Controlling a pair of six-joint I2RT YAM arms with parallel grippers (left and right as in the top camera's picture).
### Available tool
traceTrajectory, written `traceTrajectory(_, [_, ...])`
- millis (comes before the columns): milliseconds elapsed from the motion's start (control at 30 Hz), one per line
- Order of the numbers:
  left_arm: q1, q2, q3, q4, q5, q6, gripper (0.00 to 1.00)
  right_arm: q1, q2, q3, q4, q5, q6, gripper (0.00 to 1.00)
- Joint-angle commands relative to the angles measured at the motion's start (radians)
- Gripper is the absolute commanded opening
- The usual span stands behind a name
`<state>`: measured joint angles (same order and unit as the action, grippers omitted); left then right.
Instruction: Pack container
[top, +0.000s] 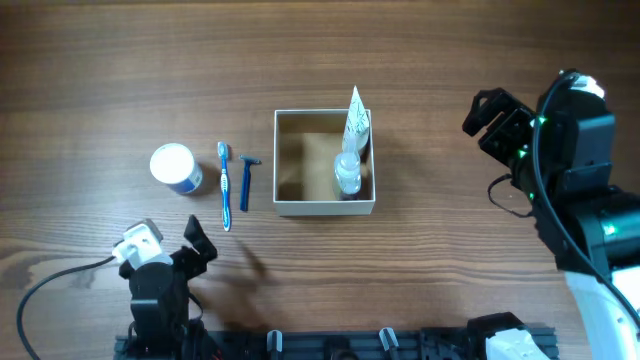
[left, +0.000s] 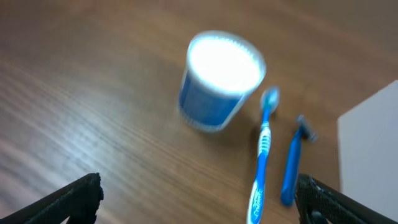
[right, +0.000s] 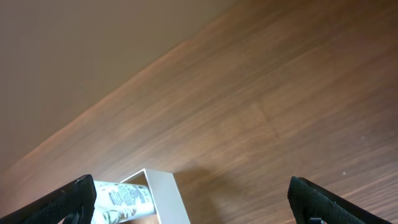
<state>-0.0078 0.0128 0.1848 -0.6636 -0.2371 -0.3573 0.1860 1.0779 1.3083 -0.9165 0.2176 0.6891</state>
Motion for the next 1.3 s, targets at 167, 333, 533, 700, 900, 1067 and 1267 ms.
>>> traceTrajectory(167, [0.006, -0.006, -0.007, 0.112, 0.157, -0.022, 1.00, -0.003, 0.125, 0.008, -0.004, 0.045, 0.021, 1.00])
traceTrajectory(333, [0.005, 0.074, 0.065, 0.065, 0.098, -0.031, 0.99, -0.003, 0.159, 0.008, -0.002, 0.045, 0.020, 1.00])
traceTrajectory(533, [0.006, 0.398, 0.367, -0.042, -0.029, -0.032, 1.00, -0.003, 0.185, 0.008, -0.006, 0.045, 0.019, 1.00])
traceTrajectory(700, [0.018, 0.709, 0.652, -0.153, -0.078, -0.025, 1.00, -0.003, 0.195, 0.008, -0.006, 0.045, 0.020, 1.00])
traceTrajectory(900, [0.035, 0.985, 0.849, -0.180, -0.074, -0.025, 1.00, -0.003, 0.195, 0.008, -0.006, 0.045, 0.020, 1.00])
traceTrajectory(1067, [0.047, 1.138, 0.851, -0.114, -0.066, -0.016, 1.00, -0.003, 0.196, 0.008, -0.006, 0.045, 0.020, 1.00])
traceTrajectory(1267, [0.072, 1.361, 0.851, -0.044, 0.083, 0.044, 1.00, -0.003, 0.196, 0.008, -0.006, 0.045, 0.020, 1.00])
